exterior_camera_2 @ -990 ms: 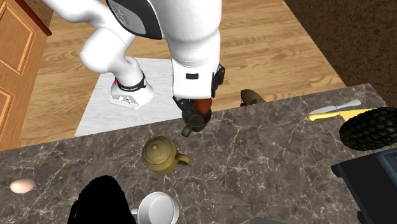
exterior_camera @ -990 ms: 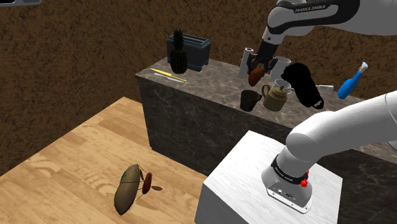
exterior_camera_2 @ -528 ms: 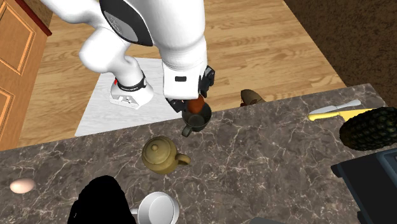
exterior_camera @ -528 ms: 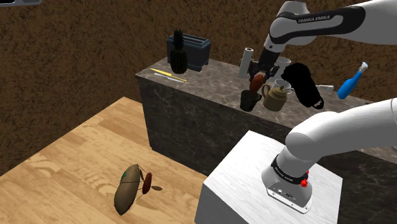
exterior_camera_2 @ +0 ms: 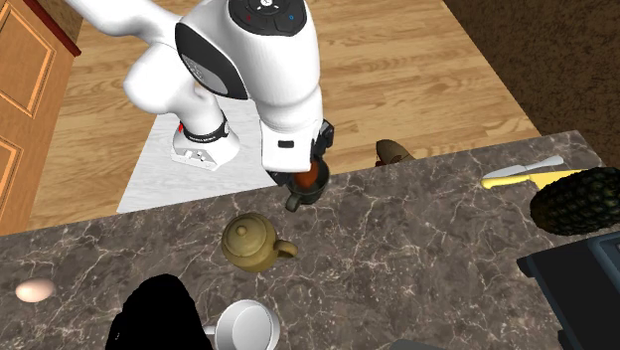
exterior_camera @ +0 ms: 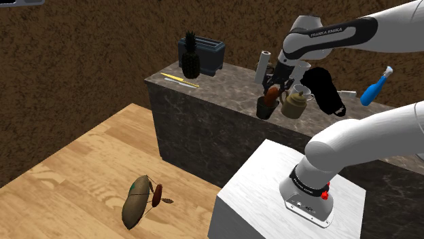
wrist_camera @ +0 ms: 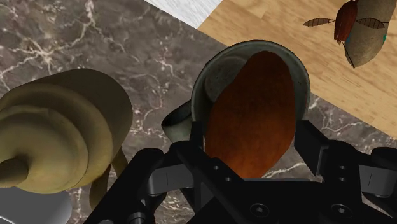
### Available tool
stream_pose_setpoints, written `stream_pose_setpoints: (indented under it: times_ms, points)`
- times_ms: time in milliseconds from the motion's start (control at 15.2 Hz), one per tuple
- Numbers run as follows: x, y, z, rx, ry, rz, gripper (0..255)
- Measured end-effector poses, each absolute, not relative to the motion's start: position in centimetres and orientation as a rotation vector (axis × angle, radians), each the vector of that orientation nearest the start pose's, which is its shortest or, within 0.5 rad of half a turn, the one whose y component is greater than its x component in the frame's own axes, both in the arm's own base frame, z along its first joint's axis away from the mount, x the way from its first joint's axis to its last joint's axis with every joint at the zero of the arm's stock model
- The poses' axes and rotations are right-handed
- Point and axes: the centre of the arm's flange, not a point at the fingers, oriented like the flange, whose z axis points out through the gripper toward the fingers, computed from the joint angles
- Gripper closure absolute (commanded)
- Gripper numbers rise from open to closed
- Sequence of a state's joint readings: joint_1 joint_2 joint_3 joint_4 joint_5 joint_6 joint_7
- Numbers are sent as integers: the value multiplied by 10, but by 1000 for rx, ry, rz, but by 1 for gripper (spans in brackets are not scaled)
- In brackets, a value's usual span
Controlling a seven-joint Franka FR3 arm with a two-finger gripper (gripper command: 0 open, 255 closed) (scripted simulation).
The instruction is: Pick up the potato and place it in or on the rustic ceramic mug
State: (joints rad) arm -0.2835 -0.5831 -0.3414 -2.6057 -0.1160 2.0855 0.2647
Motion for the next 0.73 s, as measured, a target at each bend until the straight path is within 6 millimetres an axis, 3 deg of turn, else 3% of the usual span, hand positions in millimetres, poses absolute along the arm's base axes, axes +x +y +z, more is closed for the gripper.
stream_pose_setpoints:
  times_ms: [396, 462, 726]
  points:
    - [300, -223, 430, -2831, 1172, -82, 255]
    - [300, -223, 430, -2831, 1172, -82, 0]
    - [300, -223, 430, -2831, 1172, -82, 0]
